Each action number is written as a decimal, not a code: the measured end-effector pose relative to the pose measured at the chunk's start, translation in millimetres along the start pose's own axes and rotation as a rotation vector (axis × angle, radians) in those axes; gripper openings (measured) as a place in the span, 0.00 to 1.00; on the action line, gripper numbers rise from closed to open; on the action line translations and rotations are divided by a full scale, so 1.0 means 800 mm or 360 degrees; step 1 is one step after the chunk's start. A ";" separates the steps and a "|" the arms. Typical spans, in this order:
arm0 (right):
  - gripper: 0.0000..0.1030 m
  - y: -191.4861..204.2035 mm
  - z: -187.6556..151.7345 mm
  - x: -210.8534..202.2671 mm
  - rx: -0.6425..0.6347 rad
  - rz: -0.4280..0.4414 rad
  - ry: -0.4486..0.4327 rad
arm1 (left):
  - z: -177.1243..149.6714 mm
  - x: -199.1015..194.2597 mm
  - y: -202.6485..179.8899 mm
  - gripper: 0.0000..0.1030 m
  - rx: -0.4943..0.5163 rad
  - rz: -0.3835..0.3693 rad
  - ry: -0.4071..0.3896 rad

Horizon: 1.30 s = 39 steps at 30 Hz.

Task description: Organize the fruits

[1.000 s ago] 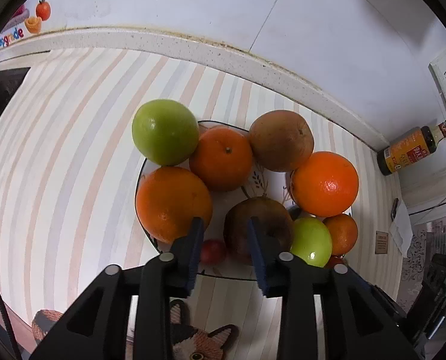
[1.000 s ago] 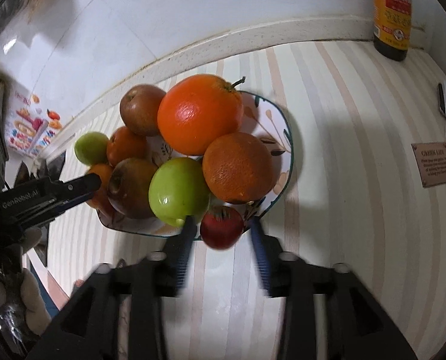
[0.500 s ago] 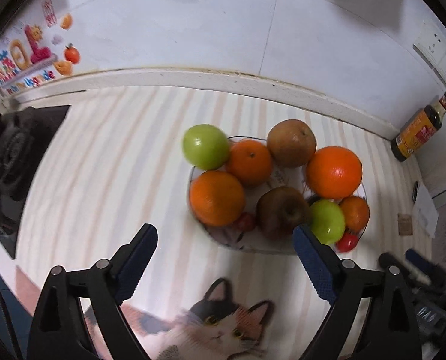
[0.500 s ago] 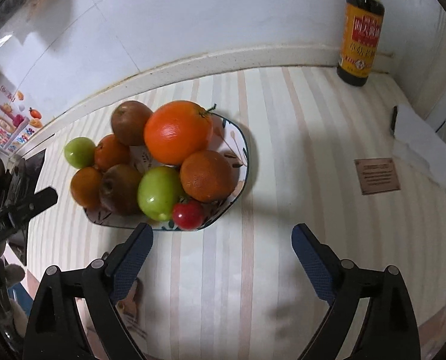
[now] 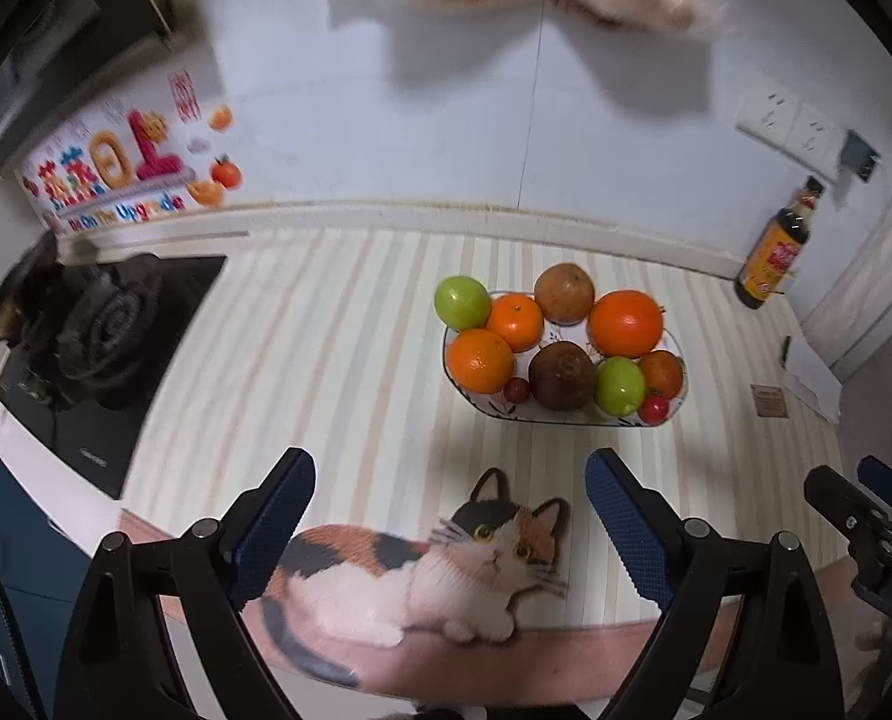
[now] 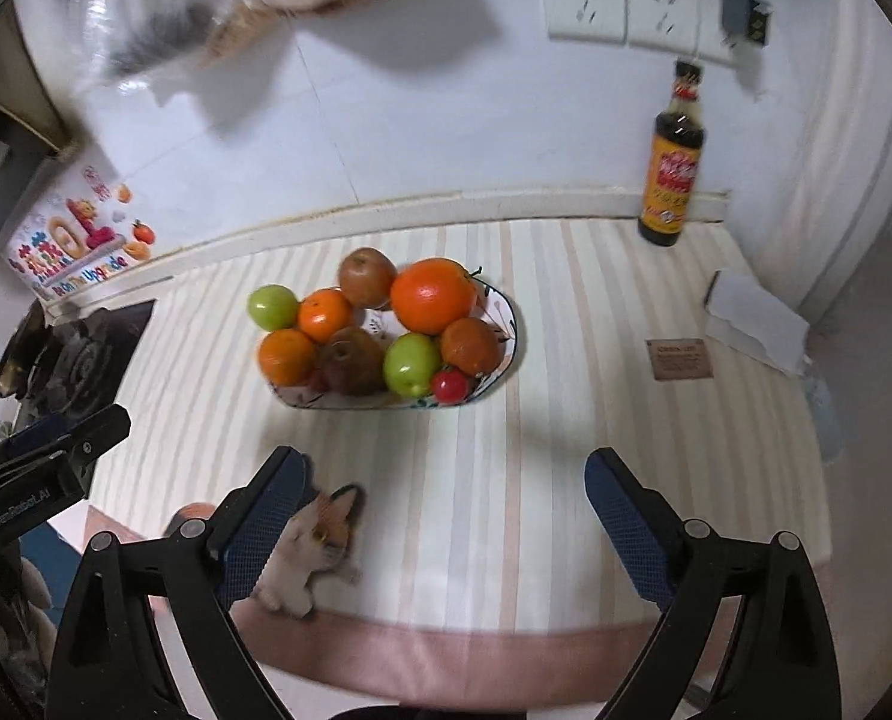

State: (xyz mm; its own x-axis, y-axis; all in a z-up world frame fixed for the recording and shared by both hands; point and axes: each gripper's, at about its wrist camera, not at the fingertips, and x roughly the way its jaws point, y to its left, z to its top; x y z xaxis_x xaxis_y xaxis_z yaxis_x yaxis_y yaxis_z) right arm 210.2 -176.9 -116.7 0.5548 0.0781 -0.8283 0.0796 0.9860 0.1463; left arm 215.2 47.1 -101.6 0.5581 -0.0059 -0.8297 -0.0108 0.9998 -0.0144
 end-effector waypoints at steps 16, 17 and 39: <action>0.94 0.050 -0.109 -0.238 -0.0037 -0.0076 -0.0281 | -0.089 -0.182 0.007 0.90 0.0135 -0.0049 -0.0182; 0.94 0.051 -0.113 -0.247 -0.0040 -0.0068 -0.0288 | -0.094 -0.193 0.008 0.90 0.0126 -0.0056 -0.0192; 0.95 0.039 -0.101 -0.293 -0.0077 0.0075 -0.0317 | -0.091 -0.242 -0.003 0.93 0.0031 -0.0023 -0.0280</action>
State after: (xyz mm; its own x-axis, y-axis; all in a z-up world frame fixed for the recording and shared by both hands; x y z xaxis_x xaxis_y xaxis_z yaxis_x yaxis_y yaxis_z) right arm 15.7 -153.0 38.7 0.7100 0.0983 -0.6973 0.0125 0.9883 0.1521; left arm 47.1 44.8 18.4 0.6949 -0.0190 -0.7189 0.0135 0.9998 -0.0135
